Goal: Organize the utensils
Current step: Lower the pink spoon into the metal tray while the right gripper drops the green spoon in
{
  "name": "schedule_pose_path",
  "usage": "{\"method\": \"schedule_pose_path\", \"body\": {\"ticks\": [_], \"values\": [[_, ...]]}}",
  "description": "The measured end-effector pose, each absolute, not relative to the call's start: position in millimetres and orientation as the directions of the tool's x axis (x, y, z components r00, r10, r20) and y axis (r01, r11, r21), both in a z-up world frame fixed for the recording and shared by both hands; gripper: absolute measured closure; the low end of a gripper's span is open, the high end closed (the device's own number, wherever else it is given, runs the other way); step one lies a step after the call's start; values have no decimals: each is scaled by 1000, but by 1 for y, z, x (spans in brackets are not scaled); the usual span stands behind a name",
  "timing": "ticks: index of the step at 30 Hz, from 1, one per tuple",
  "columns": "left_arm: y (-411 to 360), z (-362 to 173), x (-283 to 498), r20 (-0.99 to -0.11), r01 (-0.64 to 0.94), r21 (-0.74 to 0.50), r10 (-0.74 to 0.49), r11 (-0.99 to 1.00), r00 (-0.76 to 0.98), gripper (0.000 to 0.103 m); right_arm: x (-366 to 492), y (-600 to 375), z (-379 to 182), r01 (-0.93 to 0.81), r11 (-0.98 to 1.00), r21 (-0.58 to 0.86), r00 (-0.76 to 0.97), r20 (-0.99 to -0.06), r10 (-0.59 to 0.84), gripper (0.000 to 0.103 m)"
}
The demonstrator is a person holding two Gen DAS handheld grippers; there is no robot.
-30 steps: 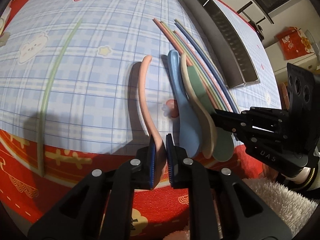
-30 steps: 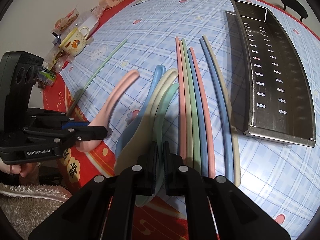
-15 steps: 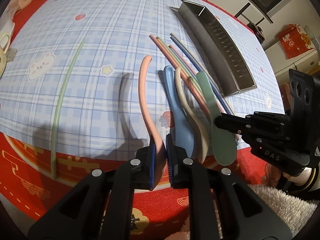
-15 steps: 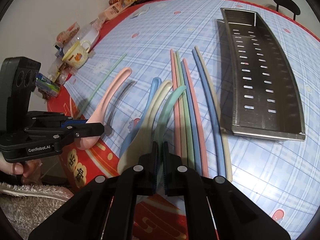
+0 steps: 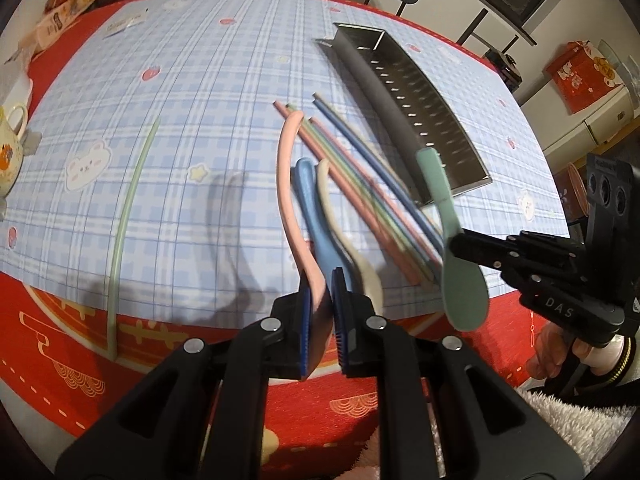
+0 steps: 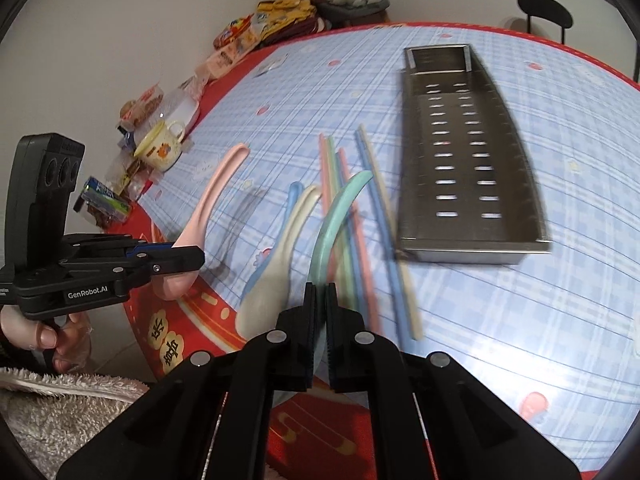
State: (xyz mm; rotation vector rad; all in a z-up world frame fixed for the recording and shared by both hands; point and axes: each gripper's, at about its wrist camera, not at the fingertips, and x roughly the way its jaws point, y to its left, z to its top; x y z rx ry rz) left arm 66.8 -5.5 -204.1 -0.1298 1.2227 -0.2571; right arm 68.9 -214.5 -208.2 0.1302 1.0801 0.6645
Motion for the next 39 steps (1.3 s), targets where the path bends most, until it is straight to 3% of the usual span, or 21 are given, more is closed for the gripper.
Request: {"method": "schedule_pose_path", "body": {"ticks": [16,32,36,39], "values": [[-61,-170,124,-861,165,-291,-333,943,385,89,151,-273,-180,-449,850,275,421,-774,473,98],[-69,-188,171,-876,51,-340,-335,939,348,89,204,-233,-233,-482,830,279,295,-841,454,98],[-77,-189,176,-879,66,-338,-340,939,335,89,206,-230,-231,-479,837,265,300,-847,439,95],[-85,-193,179,-884,74,-342,-348,937,311,89,205,-239,-219,-465,844,267,330,-833,445,87]]}}
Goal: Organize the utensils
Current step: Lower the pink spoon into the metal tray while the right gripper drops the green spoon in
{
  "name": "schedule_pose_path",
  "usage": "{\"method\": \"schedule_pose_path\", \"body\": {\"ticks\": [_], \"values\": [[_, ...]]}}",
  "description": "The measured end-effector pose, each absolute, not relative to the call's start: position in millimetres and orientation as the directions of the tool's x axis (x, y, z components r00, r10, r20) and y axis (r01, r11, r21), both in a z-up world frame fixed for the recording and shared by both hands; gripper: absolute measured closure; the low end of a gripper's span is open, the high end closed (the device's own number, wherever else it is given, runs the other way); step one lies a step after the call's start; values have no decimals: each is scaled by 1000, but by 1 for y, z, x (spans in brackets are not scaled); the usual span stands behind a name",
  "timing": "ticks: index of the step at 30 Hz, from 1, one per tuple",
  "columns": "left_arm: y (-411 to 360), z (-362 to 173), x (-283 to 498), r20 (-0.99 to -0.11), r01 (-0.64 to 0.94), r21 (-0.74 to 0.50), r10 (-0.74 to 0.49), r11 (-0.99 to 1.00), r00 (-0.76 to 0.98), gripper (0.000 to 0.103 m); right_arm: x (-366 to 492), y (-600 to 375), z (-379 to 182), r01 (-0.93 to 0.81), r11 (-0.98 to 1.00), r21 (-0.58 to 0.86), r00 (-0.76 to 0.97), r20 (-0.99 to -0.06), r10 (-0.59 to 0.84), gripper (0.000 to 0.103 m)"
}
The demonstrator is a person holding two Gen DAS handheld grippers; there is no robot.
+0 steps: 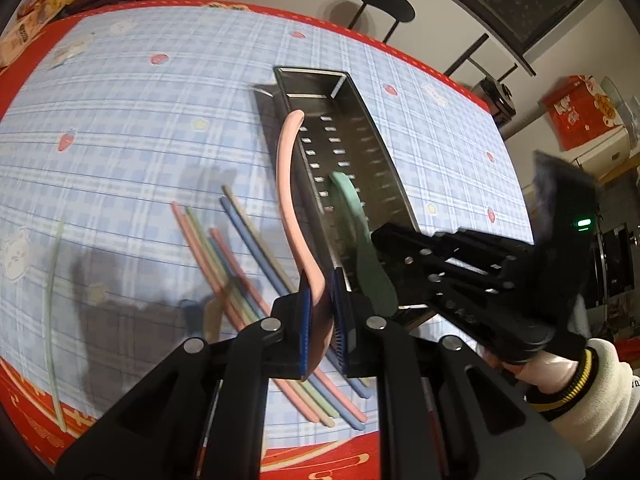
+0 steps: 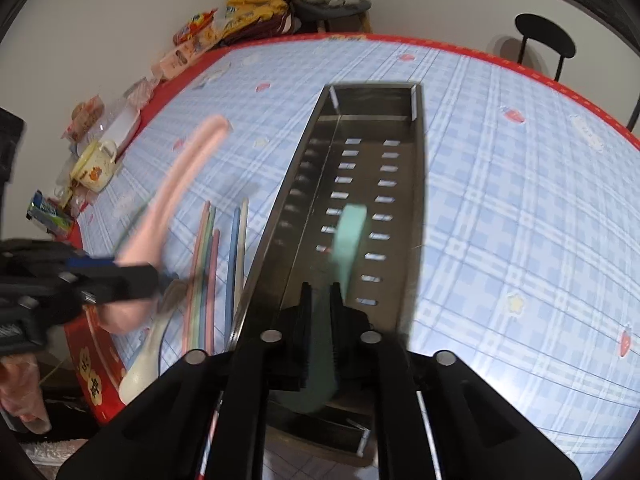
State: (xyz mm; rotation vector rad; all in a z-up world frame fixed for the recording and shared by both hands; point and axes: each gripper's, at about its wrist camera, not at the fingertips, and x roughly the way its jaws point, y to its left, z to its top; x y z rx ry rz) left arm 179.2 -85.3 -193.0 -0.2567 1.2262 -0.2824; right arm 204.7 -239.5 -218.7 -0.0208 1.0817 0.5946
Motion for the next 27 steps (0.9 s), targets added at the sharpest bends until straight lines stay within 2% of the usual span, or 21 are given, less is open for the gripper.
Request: {"method": "schedule_pose_path", "body": {"ticks": [2,4,7,11,15,18,19,20,22,24,27], "values": [[-94,-196,183,-888,82,-344,-353,935,294,89,203,-252,-208,-442,853,279,366,-812,455,81],[-105,-197,187,-893,98,-339,-353,935,280,89,202,-266,-198,-406,866,292,408,-790,458,67],[-122,-201,196,-898,108,-340,-357,934,258,89,196,-292,-186,-330,890,316,476,-758,446,54],[-140,-214,208,-915,79,-331,-341,940,216,89,189,-318,-179,-260,903,341,512,-744,428,51],[-158,-223,215,-941,105,-236,-254,966,224,89,177,-337,-181,-214,914,345,529,-746,405,50],[-166,-228,218,-943,113,-227,-247,967,223,90,168,-347,-181,-190,918,349,536,-746,395,48],[-167,-225,219,-938,125,-235,-259,964,231,86,165,-350,-182,-184,920,346,539,-747,389,47],[-166,-220,219,-927,133,-254,-281,958,248,75,162,-353,-181,-178,922,343,541,-748,383,46],[-162,-205,217,-894,152,-307,-339,940,292,62,158,-359,-180,-162,924,345,549,-747,375,46],[-152,-184,214,-855,174,-347,-387,922,344,56,154,-361,-179,-148,923,356,556,-741,375,46],[-135,-163,209,-831,164,-337,-375,927,410,50,146,-359,-176,-139,915,379,564,-729,388,45]]}}
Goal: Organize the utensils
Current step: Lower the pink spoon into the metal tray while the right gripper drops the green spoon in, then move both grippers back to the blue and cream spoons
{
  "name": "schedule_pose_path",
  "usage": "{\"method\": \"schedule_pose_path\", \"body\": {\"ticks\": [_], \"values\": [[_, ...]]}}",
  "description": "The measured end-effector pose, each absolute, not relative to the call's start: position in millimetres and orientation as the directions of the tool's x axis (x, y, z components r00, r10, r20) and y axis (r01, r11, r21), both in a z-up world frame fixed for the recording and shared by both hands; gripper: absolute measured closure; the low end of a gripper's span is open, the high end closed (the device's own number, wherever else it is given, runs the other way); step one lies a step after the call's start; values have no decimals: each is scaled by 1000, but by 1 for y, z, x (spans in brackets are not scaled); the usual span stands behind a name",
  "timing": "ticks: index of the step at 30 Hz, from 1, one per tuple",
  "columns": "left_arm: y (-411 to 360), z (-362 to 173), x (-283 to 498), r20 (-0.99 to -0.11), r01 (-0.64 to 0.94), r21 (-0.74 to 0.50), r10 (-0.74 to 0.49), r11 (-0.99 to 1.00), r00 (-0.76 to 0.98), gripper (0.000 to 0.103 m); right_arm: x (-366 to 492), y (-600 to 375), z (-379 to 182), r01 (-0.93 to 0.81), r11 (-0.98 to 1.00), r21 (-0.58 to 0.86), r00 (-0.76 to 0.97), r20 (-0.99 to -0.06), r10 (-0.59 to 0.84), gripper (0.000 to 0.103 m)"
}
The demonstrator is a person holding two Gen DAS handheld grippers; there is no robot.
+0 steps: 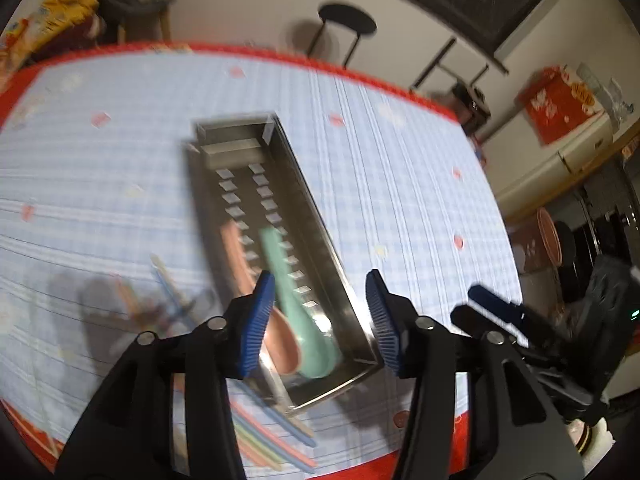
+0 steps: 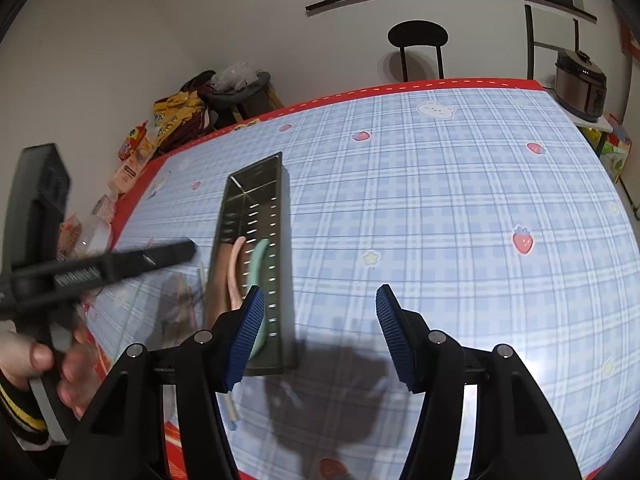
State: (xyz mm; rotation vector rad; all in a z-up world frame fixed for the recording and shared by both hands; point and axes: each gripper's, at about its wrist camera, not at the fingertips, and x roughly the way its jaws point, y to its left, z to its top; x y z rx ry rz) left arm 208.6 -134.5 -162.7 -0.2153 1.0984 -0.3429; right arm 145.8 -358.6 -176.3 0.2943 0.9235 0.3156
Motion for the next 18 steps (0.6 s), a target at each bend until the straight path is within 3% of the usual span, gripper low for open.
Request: {"method": "schedule_pose_path", "body": {"ticks": [6,15,18], "values": [[-78,-141,174,-785,113,-306,-318,945,532,24,126,-334,-174,-169,899,404,569,-705,424,40],[-1,-156,104,-814,6,-178,-150,984,562,19,86,-277,-190,-280,873,399,480,-729,487,40],[19,-171,96,-833,-19,-190,-151,982,532,19,78,-261,-195,-297,878,376,453,-754,476,40]]}}
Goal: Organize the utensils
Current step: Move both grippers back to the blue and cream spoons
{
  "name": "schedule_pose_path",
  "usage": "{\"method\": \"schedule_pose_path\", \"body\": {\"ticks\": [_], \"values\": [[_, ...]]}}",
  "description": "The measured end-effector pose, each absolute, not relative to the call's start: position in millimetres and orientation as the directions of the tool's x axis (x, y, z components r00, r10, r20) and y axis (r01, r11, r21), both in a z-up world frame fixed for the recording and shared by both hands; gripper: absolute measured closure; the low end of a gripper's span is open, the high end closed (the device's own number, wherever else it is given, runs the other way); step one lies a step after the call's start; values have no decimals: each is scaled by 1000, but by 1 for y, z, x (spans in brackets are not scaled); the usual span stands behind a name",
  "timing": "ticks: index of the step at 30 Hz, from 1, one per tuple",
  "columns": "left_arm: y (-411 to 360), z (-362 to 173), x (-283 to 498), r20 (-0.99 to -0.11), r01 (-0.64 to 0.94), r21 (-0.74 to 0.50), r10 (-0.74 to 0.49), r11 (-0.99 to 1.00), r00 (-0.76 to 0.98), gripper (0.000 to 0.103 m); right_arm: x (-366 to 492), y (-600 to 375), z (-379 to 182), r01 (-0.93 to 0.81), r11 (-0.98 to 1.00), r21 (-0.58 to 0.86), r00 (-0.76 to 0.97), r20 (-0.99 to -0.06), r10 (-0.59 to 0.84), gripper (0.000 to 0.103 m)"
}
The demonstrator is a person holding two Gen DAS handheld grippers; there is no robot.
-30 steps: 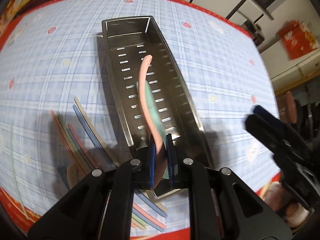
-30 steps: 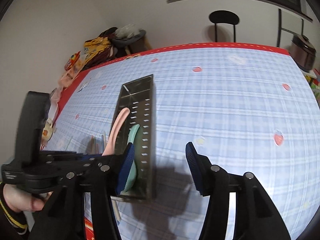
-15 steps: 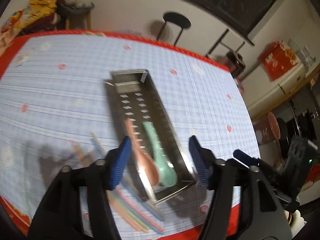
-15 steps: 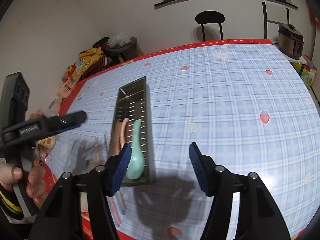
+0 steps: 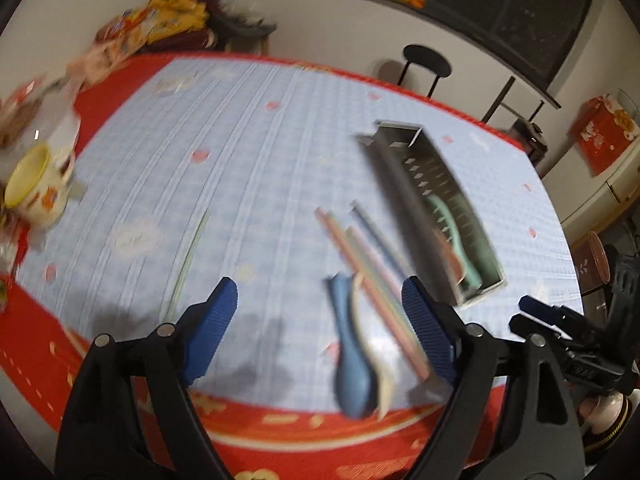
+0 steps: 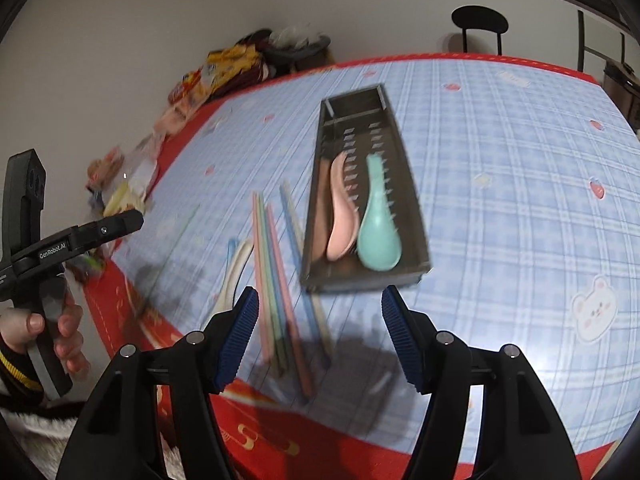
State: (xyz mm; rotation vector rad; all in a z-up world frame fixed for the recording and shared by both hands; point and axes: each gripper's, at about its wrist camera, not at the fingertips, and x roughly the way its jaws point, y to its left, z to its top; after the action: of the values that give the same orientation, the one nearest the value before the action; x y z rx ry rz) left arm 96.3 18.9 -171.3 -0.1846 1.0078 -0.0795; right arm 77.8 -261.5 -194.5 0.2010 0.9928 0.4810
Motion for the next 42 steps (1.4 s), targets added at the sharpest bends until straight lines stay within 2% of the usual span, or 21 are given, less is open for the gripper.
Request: {"method": "schedule_pose_path", "body": {"ticks": [5,8,9,10,13,14,16,17,18,21,27,30,32,35,38,42], "values": [[40,-201,97,-869,-28,-217,-180,976,462,19,74,-239,-200,-286,893,347,435,-783,444,40],[46,-213,99,-888,17,-212,-200,977,414,19,75,-220,-207,-264,904,337,412,-808,421,40],[46,-216,99,-893,38,-209,-206,977,399,17,75,-212,-209,-260,909,325,404,-819,408,40],[48,-219,101,-900,63,-203,-212,977,381,11,74,-204,-212,-255,916,311,399,-829,392,40],[57,-223,106,-901,108,-210,-236,972,364,9,72,-185,-215,-235,928,290,389,-847,363,40],[61,-223,108,-900,119,-217,-246,969,361,9,71,-180,-216,-233,930,284,388,-850,357,44],[67,-223,113,-895,140,-228,-264,963,358,10,68,-169,-217,-227,934,274,382,-857,345,63],[70,-224,114,-893,154,-237,-278,959,355,10,68,-167,-218,-221,936,274,379,-860,341,68],[73,-225,116,-889,171,-248,-294,953,350,10,67,-163,-220,-207,939,276,375,-864,337,76],[76,-228,118,-886,213,-263,-323,941,333,10,68,-156,-223,-173,943,284,370,-869,330,86],[76,-237,121,-886,243,-281,-348,929,306,10,71,-125,-222,-204,945,257,336,-888,314,85],[77,-240,120,-895,237,-268,-332,934,297,10,75,-107,-228,-260,935,241,296,-902,315,77],[82,-241,121,-899,204,-259,-313,944,306,10,80,-100,-235,-278,930,240,269,-910,315,76],[87,-241,117,-898,153,-269,-305,951,318,10,86,-97,-242,-307,919,249,233,-916,326,77],[86,-239,111,-897,146,-271,-305,951,321,10,89,-103,-240,-311,908,281,228,-905,359,86],[83,-240,109,-899,116,-276,-299,954,319,10,91,-115,-243,-306,896,322,209,-896,393,87]]}}
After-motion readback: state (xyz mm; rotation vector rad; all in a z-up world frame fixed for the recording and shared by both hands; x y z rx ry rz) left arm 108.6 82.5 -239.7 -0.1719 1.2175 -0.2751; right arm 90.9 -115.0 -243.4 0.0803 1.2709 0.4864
